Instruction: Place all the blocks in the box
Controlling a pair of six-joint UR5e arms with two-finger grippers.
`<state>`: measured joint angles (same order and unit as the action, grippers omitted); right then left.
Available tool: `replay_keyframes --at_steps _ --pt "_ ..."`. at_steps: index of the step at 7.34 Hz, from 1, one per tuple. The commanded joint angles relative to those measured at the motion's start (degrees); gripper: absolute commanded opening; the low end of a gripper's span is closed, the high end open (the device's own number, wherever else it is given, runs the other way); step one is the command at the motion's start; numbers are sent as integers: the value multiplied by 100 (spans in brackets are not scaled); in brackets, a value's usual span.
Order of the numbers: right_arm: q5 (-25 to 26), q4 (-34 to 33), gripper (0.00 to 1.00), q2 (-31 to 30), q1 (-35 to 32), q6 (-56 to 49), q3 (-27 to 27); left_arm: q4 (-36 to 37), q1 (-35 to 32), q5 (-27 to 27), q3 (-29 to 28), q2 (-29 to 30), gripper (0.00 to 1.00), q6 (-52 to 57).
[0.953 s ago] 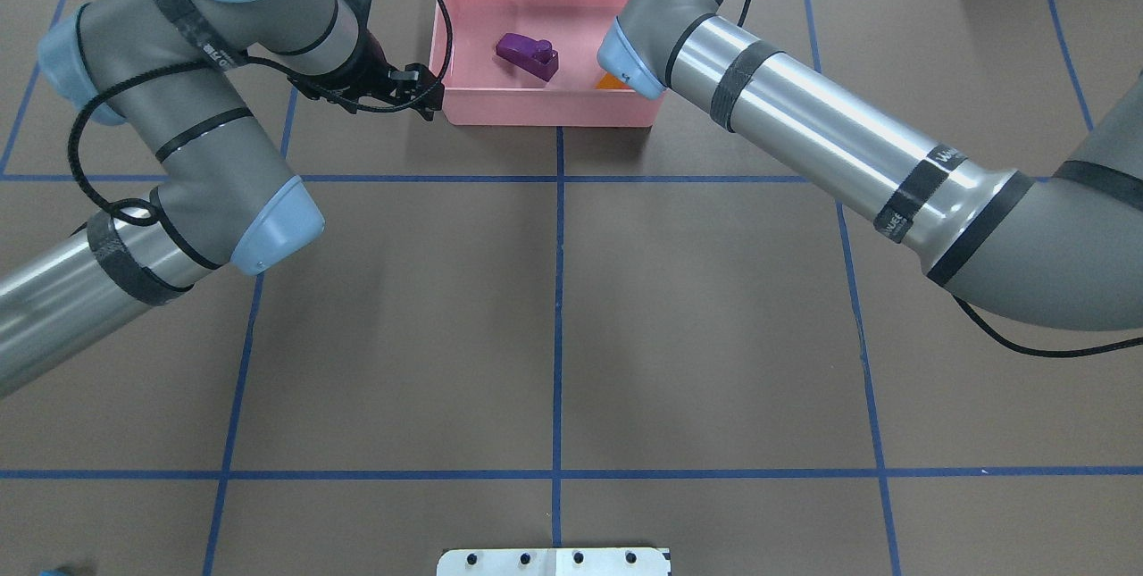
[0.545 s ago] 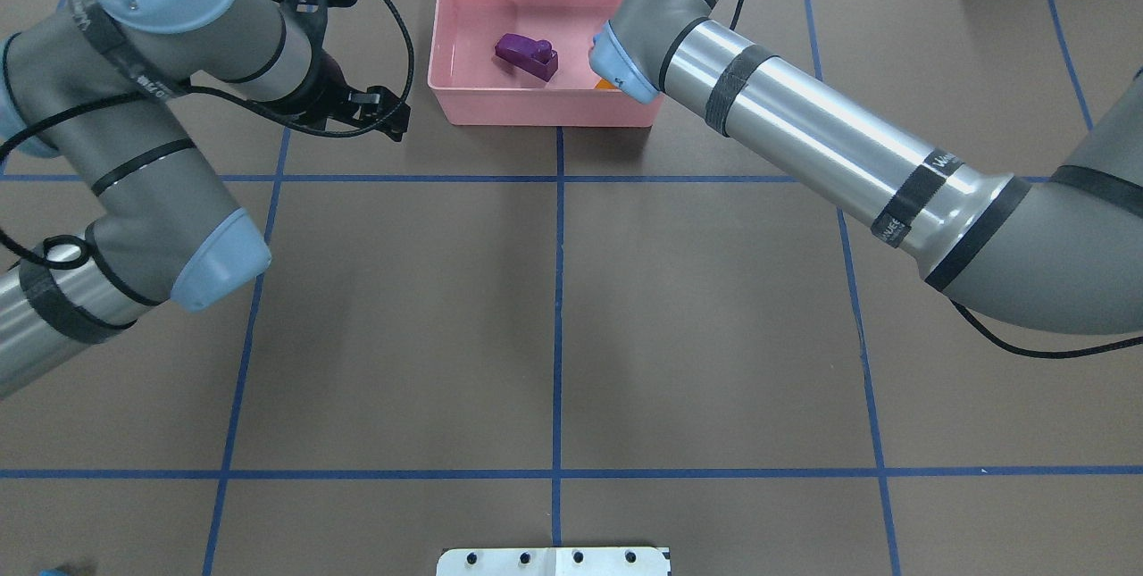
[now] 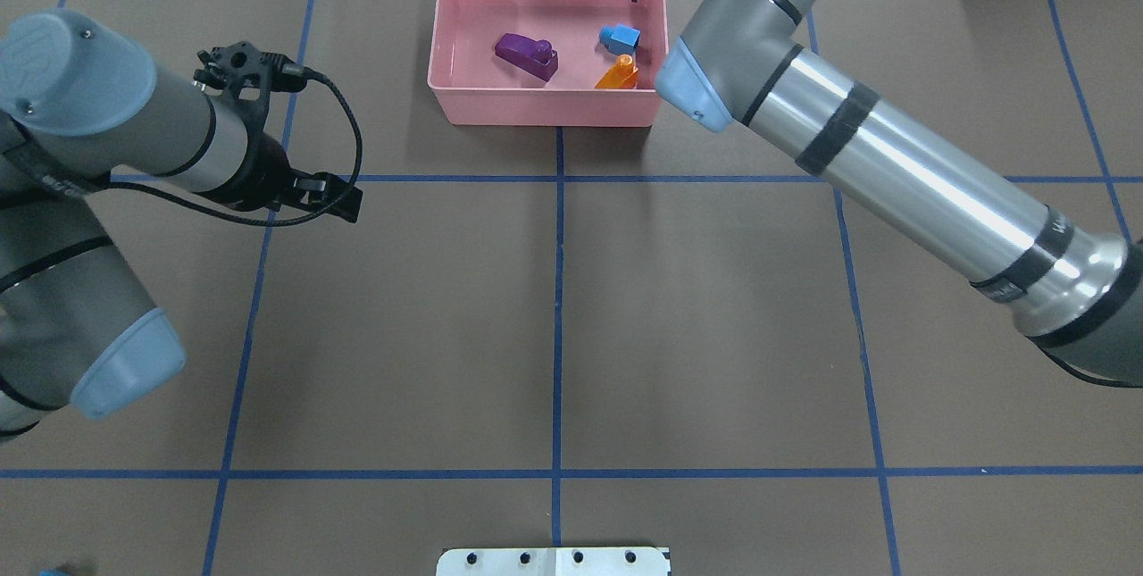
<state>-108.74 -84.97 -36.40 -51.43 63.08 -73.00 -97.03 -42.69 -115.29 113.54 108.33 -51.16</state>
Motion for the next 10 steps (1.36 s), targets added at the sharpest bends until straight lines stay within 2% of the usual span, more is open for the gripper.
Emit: replay_keyframes --at_steps 1,3,5,7,8,10 --pt "-147 -256 99 -961 -77 -347 -1281 9 296 -2 701 -1142 100 437" --pt "-391 -869 99 -1665 -252 -777 -2441 9 1180 906 1203 -2198 100 493" --pt "-516 -1250 99 -2272 -454 -1252 -3269 -18 1936 965 1389 -2911 100 502" --pt "-700 -1242 99 -2433 -605 -1360 -3378 -44 2544 965 1442 -3281 100 511" --pt "-701 -1242 99 -2468 -622 -1412 -3378 -53 2616 939 1460 -3483 100 989" --pt "-692 -1233 99 -2495 -623 -1448 -3387 -79 2643 903 1504 -3932 100 1214"
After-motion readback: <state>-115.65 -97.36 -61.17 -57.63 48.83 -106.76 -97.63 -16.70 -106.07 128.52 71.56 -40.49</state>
